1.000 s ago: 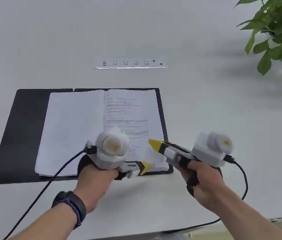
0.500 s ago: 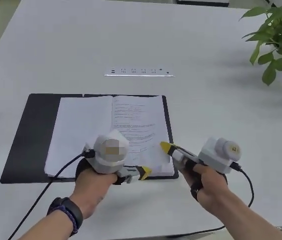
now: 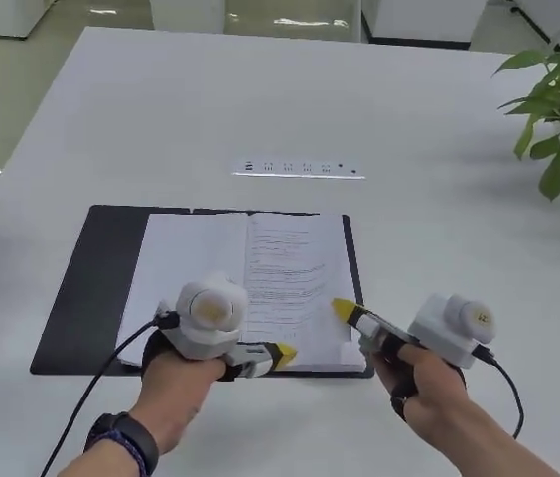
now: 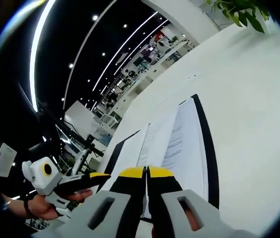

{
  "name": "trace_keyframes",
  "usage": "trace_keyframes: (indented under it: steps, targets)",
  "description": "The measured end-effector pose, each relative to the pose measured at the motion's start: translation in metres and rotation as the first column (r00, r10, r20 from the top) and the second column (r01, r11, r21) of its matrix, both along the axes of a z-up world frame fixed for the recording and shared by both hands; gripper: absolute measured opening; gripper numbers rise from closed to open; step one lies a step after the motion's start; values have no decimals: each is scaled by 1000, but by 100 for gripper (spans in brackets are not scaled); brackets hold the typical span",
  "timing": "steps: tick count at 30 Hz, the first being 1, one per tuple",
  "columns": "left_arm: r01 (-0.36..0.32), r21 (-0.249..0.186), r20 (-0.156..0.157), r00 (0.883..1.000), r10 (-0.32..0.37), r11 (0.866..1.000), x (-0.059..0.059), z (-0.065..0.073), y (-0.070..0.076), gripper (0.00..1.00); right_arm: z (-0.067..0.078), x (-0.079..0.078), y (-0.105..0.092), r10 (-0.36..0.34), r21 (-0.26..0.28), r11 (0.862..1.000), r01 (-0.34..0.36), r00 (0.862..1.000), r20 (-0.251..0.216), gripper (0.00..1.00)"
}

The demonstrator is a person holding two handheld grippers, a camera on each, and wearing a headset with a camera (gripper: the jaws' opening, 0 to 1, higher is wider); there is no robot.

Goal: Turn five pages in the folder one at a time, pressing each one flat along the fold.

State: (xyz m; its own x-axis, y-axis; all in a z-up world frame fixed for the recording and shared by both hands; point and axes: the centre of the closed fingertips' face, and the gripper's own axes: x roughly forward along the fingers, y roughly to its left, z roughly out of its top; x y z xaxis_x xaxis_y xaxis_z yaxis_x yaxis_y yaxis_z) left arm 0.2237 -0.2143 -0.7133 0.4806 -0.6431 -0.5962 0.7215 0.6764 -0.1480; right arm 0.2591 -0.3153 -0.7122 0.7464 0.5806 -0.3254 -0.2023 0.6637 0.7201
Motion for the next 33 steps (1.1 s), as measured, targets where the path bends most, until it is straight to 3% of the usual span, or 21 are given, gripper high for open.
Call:
trace_keyframes:
  steps: [16, 33]
  targets:
    - [-54, -3, 39, 998, 54, 999, 2, 19, 30, 67, 18, -1, 22, 28, 6, 1000, -28, 999, 24, 0]
    - [-132, -18, 49, 990, 133, 991, 1, 26, 69, 68, 29, 2, 56, 89, -2, 996, -89, 995, 42, 0]
